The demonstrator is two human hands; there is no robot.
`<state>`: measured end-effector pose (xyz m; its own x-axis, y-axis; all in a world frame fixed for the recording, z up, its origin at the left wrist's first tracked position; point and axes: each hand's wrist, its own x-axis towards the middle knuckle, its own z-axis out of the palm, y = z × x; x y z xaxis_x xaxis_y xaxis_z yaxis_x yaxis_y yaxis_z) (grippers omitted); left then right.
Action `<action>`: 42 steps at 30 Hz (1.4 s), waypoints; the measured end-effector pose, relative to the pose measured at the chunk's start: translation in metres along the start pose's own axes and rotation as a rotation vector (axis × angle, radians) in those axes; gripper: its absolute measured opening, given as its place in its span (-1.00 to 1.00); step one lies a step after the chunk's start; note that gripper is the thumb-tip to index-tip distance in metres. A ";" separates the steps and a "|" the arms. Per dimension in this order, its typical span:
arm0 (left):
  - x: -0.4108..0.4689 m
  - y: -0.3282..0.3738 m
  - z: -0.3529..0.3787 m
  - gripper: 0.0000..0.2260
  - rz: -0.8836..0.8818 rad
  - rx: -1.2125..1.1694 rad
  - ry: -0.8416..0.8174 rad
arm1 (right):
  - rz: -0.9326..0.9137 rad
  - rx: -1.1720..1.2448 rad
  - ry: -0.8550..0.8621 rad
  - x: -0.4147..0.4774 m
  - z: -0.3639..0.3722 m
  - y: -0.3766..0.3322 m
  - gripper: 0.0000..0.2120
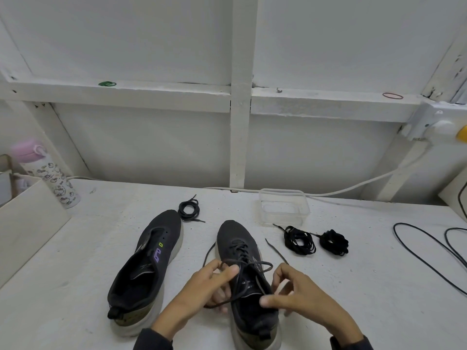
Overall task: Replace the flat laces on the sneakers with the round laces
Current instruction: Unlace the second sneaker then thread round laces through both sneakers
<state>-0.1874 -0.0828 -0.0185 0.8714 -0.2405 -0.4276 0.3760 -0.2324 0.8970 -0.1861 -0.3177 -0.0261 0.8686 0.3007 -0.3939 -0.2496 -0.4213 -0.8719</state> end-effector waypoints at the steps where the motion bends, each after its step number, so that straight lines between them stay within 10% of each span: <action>1: -0.002 0.001 -0.001 -0.66 0.001 0.003 -0.001 | 0.004 -0.030 -0.006 -0.002 0.000 -0.001 -0.44; 6: -0.001 0.011 0.002 -0.79 0.278 0.015 0.212 | -0.183 -0.218 0.254 -0.003 0.002 -0.018 -0.61; 15: -0.007 0.029 0.020 -0.78 0.725 0.098 0.401 | -0.366 -0.185 0.216 0.016 0.019 -0.068 -0.91; 23: 0.018 -0.031 0.065 -0.01 0.334 -0.062 0.452 | -0.337 -0.178 0.147 0.013 -0.003 -0.108 -0.84; 42: 0.046 -0.025 0.044 0.01 0.240 0.134 0.288 | -0.554 0.013 0.263 0.016 -0.016 -0.152 -0.80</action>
<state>-0.1701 -0.1293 -0.0654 0.9894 -0.0336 -0.1416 0.1230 -0.3271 0.9370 -0.1278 -0.2627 0.1047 0.9468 0.2501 0.2024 0.2655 -0.2520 -0.9306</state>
